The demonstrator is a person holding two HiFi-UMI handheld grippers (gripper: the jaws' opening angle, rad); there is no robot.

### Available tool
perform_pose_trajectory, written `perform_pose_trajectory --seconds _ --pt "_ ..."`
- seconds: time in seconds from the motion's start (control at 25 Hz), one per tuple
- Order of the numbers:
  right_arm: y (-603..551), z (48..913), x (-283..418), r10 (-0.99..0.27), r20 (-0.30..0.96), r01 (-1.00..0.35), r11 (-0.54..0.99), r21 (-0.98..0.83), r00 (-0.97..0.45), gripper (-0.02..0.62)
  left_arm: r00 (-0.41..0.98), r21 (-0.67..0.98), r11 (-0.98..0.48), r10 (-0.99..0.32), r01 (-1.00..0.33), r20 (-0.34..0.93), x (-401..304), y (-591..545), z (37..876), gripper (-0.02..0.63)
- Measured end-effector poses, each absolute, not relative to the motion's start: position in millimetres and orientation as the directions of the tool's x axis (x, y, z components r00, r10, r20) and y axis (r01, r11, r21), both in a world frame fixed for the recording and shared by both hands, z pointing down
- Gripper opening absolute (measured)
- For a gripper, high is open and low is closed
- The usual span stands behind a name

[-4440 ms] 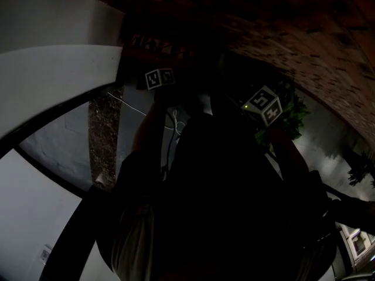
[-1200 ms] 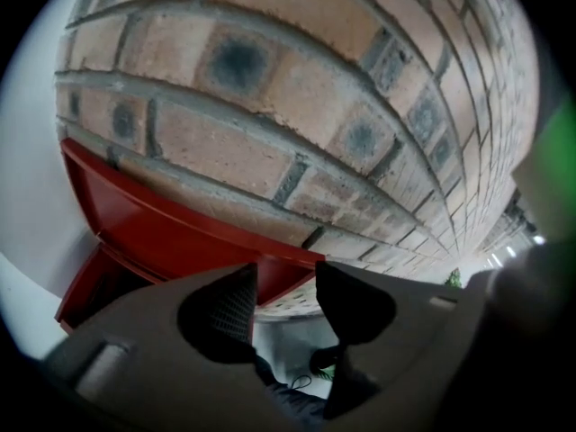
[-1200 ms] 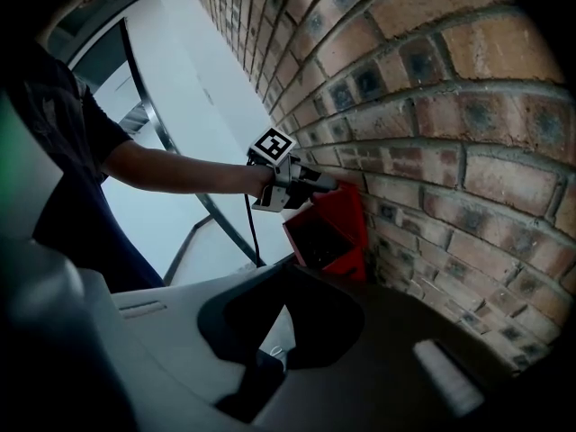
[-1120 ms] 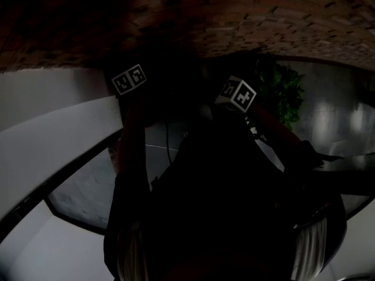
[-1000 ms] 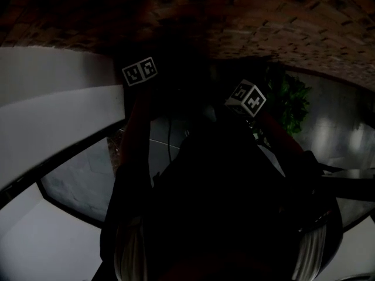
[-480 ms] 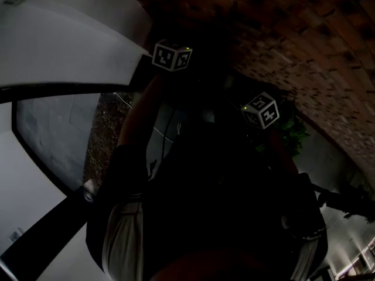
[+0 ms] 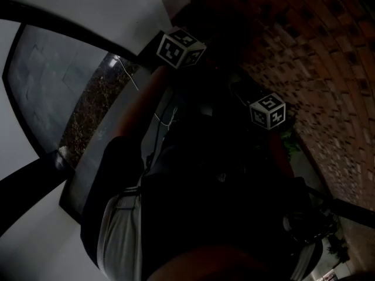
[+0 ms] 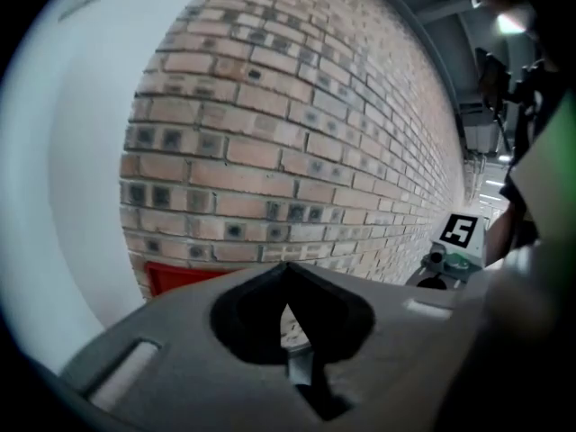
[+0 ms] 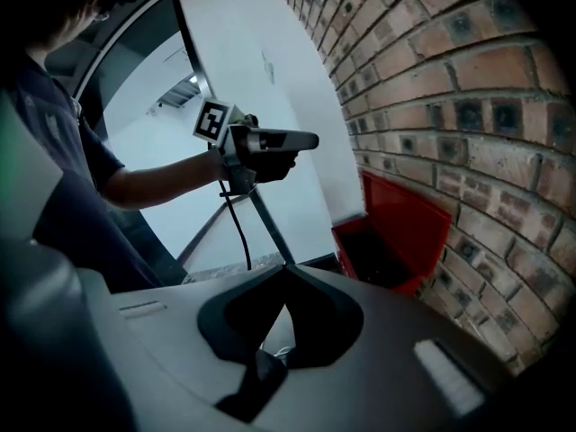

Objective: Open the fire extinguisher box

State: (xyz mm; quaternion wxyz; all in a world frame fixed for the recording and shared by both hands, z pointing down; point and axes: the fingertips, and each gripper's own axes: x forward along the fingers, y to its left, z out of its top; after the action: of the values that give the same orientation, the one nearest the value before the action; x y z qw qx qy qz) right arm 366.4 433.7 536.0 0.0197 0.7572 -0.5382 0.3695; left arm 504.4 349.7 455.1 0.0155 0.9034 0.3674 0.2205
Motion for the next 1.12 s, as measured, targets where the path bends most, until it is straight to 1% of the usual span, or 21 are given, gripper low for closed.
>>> perform_pose_trajectory --seconds 0.16,0.36,0.56,0.68,0.8,0.88,1.0,1.12 --pt "415 535 355 -0.811 0.573 -0.848 -0.384 -0.365 0.12 0.0 0.693 0.194 -0.771 0.632 0.606 0.347 469 311 446 -0.003" --pt "391 526 343 -0.828 0.561 -0.888 -0.275 -0.369 0.023 0.0 0.799 0.213 -0.851 0.524 0.479 0.296 419 257 420 -0.002" --pt "365 522 327 -0.853 0.507 -0.921 -0.093 -0.379 -0.122 0.0 0.905 0.238 -0.938 0.315 0.251 0.288 341 203 404 -0.002" --pt "361 512 319 -0.853 0.486 -0.928 -0.005 -0.371 -0.19 0.0 0.938 0.229 -0.966 0.187 0.122 0.291 300 192 399 -0.002" --pt "361 499 304 -0.869 0.422 -0.905 0.064 -0.42 -0.258 0.0 0.951 0.255 -0.967 0.08 0.002 0.297 267 193 404 -0.002" --pt "355 485 292 -0.874 0.373 -0.892 0.132 -0.433 -0.311 0.0 0.956 0.231 -0.973 0.045 -0.025 0.291 255 203 399 -0.002" --pt "339 461 269 -0.866 0.309 -0.883 0.261 -0.389 -0.392 0.0 0.954 0.164 -0.986 0.012 -0.039 0.3 236 217 386 -0.002" --pt "321 431 247 -0.845 0.239 -0.853 0.383 -0.355 -0.478 0.0 0.953 0.122 -0.989 -0.045 -0.085 0.299 211 220 375 -0.003"
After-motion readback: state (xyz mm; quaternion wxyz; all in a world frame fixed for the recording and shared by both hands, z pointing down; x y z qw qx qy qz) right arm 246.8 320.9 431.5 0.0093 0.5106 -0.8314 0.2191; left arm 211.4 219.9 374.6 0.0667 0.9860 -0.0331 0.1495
